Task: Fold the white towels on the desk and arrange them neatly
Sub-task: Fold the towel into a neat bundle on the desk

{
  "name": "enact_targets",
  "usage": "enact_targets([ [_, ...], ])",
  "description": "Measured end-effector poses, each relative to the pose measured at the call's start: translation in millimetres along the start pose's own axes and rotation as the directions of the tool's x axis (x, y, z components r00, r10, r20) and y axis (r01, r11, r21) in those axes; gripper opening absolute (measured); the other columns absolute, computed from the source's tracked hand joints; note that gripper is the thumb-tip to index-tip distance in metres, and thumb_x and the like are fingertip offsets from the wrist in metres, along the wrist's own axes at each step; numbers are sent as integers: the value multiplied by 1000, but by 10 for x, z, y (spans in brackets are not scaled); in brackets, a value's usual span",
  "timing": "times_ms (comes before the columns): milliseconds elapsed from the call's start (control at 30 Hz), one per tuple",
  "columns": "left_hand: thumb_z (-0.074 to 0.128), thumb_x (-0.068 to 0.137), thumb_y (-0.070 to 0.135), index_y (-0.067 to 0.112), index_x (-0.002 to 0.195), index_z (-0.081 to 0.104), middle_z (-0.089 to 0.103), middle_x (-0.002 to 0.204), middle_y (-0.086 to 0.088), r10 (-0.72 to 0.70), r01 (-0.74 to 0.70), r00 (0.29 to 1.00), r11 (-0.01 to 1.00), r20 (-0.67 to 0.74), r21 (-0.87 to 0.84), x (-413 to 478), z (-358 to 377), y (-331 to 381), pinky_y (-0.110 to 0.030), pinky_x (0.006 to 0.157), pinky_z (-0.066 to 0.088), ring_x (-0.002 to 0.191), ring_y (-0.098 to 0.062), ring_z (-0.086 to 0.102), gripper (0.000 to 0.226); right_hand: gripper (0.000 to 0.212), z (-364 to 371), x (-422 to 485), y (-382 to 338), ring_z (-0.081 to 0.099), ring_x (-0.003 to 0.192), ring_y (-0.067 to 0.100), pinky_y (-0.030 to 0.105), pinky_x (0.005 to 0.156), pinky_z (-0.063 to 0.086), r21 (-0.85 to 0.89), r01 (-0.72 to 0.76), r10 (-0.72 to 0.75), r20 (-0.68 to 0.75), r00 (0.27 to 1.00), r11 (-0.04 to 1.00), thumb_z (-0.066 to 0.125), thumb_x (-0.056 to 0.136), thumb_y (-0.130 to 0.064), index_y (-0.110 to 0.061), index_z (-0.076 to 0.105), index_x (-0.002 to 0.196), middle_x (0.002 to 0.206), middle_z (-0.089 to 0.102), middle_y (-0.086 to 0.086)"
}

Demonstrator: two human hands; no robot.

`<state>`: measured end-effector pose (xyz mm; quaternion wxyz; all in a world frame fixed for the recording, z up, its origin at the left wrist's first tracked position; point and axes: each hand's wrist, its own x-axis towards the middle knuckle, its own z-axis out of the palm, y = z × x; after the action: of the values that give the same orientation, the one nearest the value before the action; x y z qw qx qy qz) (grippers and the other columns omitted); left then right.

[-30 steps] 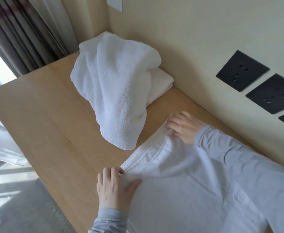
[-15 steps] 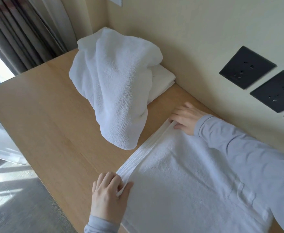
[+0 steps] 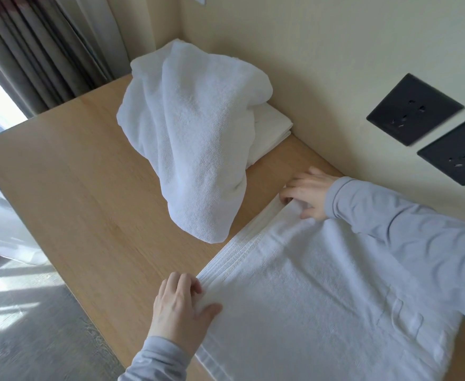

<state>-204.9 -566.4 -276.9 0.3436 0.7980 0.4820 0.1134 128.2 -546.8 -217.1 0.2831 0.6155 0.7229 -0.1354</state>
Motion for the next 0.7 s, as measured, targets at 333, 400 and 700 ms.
enact_targets([
  [333,74,70,40,32,62,31,41,78,12,-1,-17,977,996,213,82,145,-93,68,-18,76,35,84,-13,40,44,17,-5,100,-3,44,108,24,32,95,29,-31,-86,87,43,995,996,61,76,-26,-26,47,85,97,50,-4],
  [400,79,66,30,27,62,34,43,72,11,11,-13,982,1000,188,12,134,-121,48,-14,66,32,76,-14,42,45,21,0,44,61,38,113,30,39,104,29,96,-159,156,42,987,983,63,77,-32,-32,44,85,99,46,-4],
  [700,78,71,18,19,62,53,50,57,10,52,-11,974,983,222,-184,111,-299,-170,-13,59,36,59,-7,46,27,27,64,-40,214,50,108,25,37,103,24,492,-273,359,-88,929,827,62,84,-36,-18,60,104,104,57,3],
])
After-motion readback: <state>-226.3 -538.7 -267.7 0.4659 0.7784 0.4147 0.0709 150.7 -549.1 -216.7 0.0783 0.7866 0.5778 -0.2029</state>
